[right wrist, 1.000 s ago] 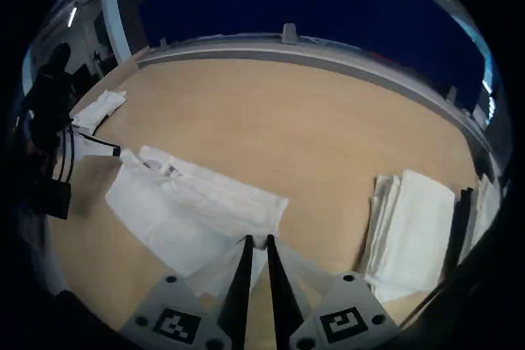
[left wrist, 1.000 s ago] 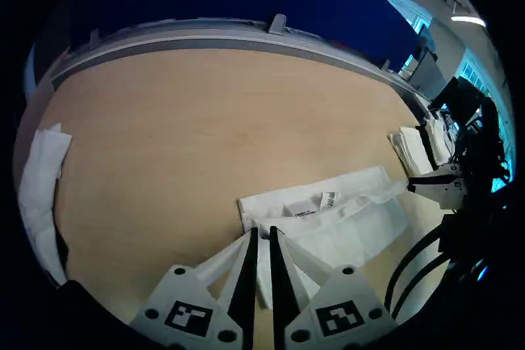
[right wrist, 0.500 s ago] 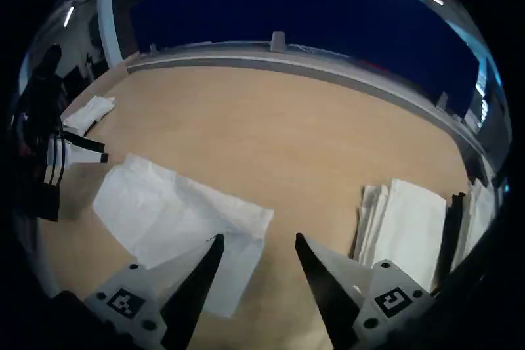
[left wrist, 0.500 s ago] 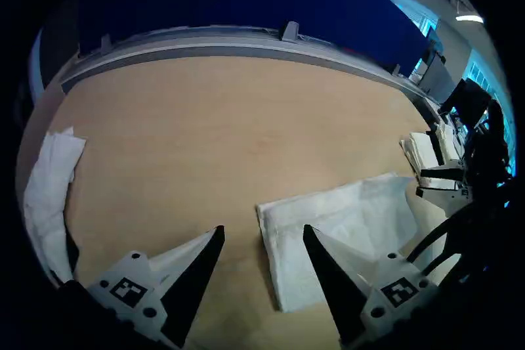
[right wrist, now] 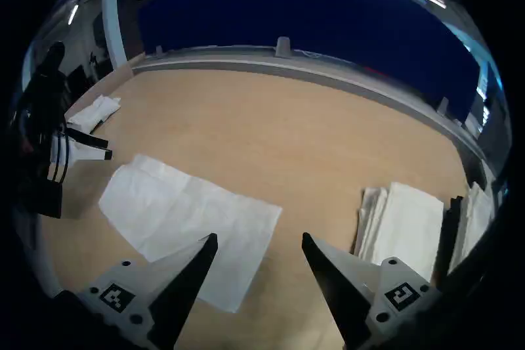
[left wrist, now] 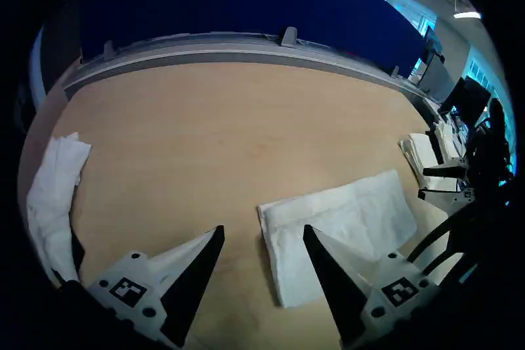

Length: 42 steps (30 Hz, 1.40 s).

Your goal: Fold towel

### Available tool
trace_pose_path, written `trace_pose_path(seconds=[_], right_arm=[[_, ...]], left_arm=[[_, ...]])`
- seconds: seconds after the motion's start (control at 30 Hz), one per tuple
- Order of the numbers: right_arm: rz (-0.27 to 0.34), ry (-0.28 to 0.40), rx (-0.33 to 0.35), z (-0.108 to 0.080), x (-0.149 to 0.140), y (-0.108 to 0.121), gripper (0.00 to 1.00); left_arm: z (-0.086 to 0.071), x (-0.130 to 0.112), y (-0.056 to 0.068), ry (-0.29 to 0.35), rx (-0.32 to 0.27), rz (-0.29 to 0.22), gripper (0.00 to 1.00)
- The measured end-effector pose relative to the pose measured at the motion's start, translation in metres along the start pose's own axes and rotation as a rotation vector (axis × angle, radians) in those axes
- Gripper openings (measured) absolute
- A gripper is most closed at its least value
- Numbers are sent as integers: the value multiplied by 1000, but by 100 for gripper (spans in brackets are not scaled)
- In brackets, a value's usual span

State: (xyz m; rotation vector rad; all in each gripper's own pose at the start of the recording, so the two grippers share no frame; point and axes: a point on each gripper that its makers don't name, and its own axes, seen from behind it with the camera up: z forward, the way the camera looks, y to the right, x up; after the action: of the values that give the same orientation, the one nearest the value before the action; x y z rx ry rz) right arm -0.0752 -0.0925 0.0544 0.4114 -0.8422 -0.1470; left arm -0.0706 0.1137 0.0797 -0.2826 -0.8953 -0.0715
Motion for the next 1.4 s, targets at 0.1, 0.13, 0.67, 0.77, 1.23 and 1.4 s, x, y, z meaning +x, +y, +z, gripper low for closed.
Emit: trace_pose_path(seconds=[0.1,0.13,0.67,0.77,1.23,1.4], right_arm=[[-8,-4,11,-3,-3,-3,100],[-11,-5,17,-5,-4,-4,100],[-57,-40,68,-26,-37,-22,100],[-63,-45,76,-32,-46,-28,100],[-137,-99,144,-36,-76,-45,100],[-195,-141,174,-31,-88,-46,97]], left_arm=[[-6,-1,-2,9,9,5,89],[-9,-2,-3,13,14,6,89],[-72,-45,-32,63,132,-20,89],[-87,-59,-37,64,159,-23,89],[-121,-105,-41,58,199,-75,89],[-129,-109,-45,63,215,-51,89]])
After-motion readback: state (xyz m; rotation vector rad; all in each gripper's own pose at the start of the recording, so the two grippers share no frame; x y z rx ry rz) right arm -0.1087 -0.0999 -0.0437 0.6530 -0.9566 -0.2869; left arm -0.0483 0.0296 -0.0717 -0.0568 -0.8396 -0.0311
